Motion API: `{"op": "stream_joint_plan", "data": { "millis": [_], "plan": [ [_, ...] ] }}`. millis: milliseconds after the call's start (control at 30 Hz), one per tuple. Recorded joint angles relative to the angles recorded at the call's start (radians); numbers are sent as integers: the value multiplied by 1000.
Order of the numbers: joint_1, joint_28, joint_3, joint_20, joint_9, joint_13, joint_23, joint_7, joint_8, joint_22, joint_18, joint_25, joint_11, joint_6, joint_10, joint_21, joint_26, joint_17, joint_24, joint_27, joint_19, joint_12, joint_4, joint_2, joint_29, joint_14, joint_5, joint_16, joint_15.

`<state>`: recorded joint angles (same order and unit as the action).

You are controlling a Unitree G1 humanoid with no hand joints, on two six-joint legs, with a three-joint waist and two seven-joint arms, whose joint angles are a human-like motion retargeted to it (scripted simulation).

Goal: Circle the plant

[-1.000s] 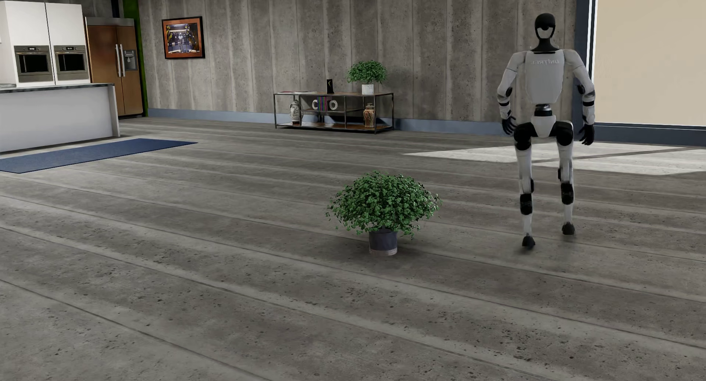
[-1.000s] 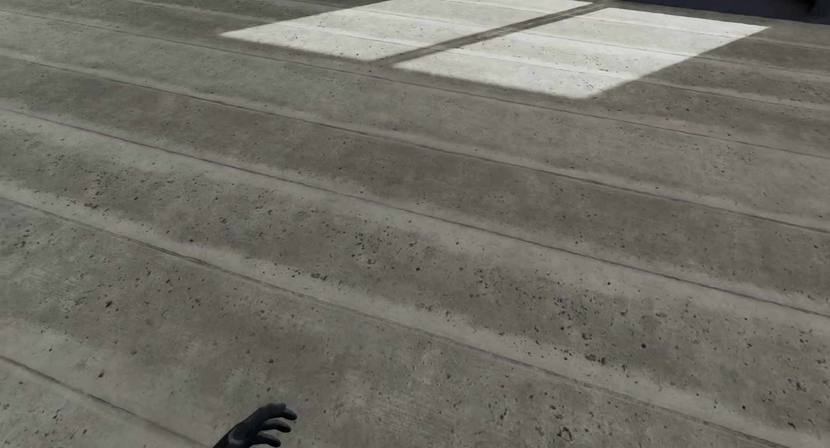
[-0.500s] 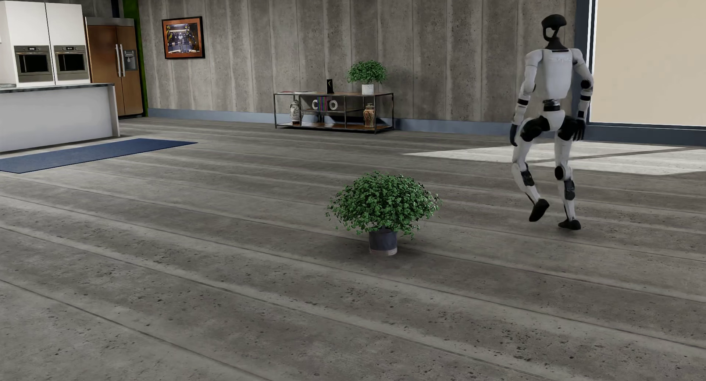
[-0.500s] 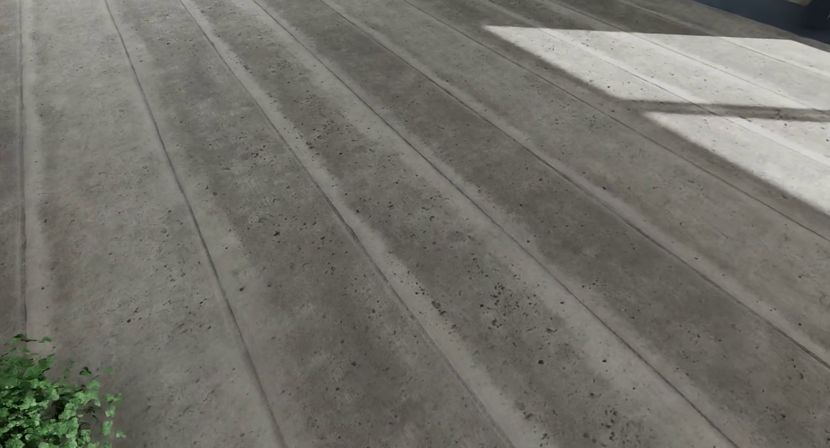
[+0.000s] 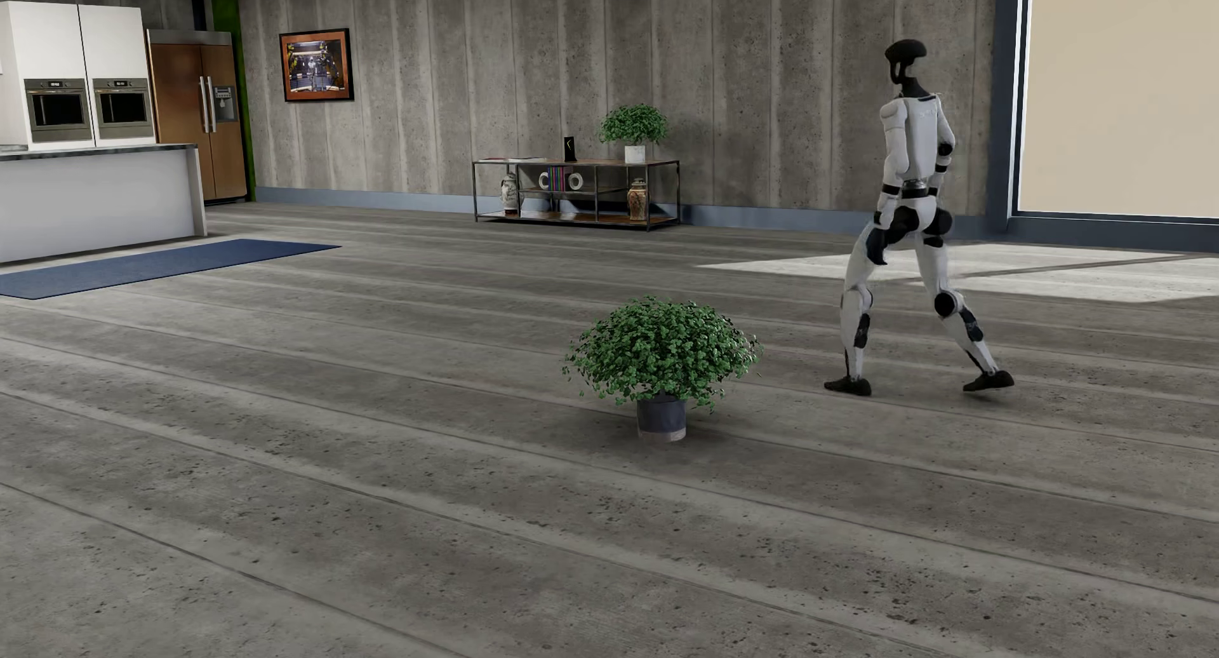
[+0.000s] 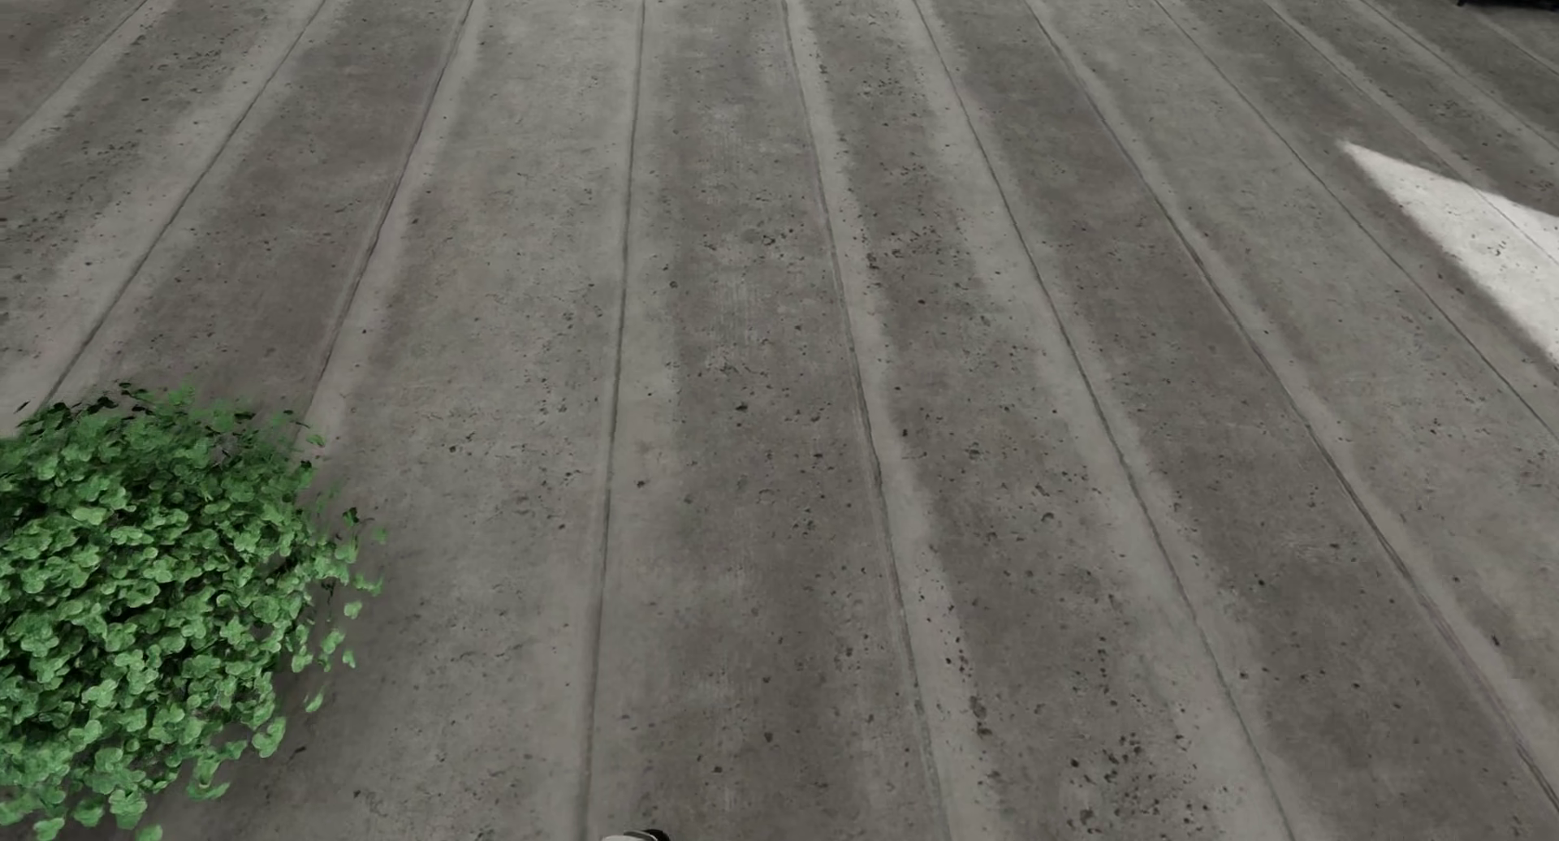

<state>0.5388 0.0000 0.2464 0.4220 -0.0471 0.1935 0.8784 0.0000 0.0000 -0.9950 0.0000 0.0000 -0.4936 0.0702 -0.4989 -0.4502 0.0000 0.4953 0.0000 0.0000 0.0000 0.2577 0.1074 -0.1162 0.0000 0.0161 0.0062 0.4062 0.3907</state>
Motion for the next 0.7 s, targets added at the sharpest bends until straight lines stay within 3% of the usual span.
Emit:
{"op": "stream_joint_plan", "data": {
  "millis": [33,100,167,200,300,367,433,467,700],
  "plan": [
    [-11,0,-10,17,2,8,-22,0,0,-36,0,0,-8,16,-25,11,0,-22,0,0,0,-2,-16,-17,0,-34,-14,5,-67],
    [-45,0,-37,38,-1,40,-61,0,0,-81,0,0,-70,48,-59,18,0,-74,0,0,0,-9,-59,-11,0,-30,-44,17,-352],
    [-116,0,-53,20,-19,72,-110,0,0,-54,0,0,-240,47,-43,-27,0,-97,0,0,0,-12,-81,72,0,14,-75,26,-640],
    [-154,0,-59,8,-25,79,-141,0,0,-11,0,0,-352,39,-37,-53,0,-94,0,0,0,-11,-86,131,0,37,-89,31,-676],
    [-273,0,-90,-23,6,62,-167,0,0,125,0,0,-629,11,-35,-60,0,-77,0,0,0,-37,-105,285,0,100,-106,44,-507],
    [-341,0,-141,-43,30,37,-149,0,0,159,0,0,-647,-18,-26,-47,0,-62,0,0,0,-74,-112,378,0,124,-86,46,-533],
    [-401,0,-209,-49,43,28,-152,0,0,174,0,0,-559,-44,-17,-44,0,-43,0,0,0,-105,-114,460,0,148,-55,51,-639],
    [-425,0,-242,-49,47,31,-161,0,0,183,0,0,-502,-54,-16,-44,0,-32,0,0,0,-115,-114,499,0,164,-43,56,-641],
    [-599,0,-360,-14,50,97,-57,0,0,147,0,0,8,-89,-26,-38,0,-40,0,0,0,-103,-105,601,0,326,-49,47,-336]
  ]
}}
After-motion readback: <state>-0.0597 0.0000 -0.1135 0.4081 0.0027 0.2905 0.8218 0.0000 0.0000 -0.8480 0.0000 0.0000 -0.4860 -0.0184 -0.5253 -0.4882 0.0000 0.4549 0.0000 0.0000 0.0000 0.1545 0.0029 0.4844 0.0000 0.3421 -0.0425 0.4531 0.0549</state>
